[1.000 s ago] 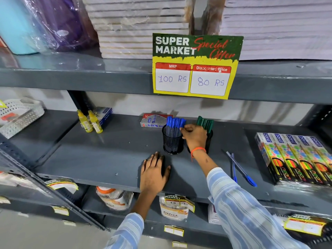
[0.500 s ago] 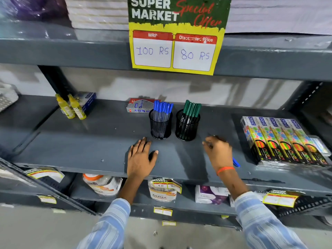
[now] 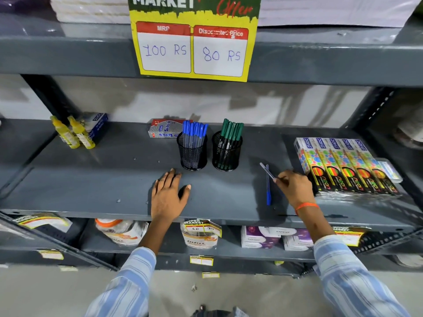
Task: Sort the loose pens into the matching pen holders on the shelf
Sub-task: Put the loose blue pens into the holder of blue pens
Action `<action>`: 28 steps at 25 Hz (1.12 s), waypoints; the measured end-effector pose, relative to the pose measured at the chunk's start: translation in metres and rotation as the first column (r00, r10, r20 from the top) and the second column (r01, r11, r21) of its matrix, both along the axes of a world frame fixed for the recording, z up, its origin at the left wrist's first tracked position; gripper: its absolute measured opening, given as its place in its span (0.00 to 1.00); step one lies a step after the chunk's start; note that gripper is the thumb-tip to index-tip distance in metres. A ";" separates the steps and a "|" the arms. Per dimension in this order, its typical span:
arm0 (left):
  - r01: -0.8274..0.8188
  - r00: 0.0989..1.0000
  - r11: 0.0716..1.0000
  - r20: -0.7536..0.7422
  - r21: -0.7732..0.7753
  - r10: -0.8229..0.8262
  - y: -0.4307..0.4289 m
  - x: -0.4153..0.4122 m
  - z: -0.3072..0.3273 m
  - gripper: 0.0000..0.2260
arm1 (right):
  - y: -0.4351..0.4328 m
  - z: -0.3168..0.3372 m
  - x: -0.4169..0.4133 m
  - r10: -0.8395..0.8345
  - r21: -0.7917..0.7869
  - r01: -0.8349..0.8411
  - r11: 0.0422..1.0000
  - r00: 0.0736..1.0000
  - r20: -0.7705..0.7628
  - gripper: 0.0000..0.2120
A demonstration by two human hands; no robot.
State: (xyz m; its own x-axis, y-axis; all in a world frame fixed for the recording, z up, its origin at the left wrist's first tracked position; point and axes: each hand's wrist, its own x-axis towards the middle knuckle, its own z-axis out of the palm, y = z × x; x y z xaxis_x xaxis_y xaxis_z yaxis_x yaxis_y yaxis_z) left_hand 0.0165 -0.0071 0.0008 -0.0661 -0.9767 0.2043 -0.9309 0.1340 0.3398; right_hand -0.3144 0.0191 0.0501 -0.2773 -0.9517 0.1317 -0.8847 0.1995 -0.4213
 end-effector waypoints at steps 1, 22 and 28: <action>0.001 1.000 1.000 -0.004 -0.001 -0.001 0.000 0.000 0.000 0.22 | -0.001 0.000 0.001 0.001 0.022 -0.001 1.000 1.000 0.018 0.08; 0.002 1.000 1.000 -0.028 0.013 -0.001 0.001 0.000 0.000 0.23 | -0.033 0.004 0.068 0.207 0.213 -0.213 0.954 0.977 0.049 0.09; -0.004 1.000 1.000 -0.031 0.000 0.004 -0.001 0.000 -0.003 0.22 | -0.040 0.003 0.064 0.426 0.230 -0.426 0.875 0.903 0.052 0.11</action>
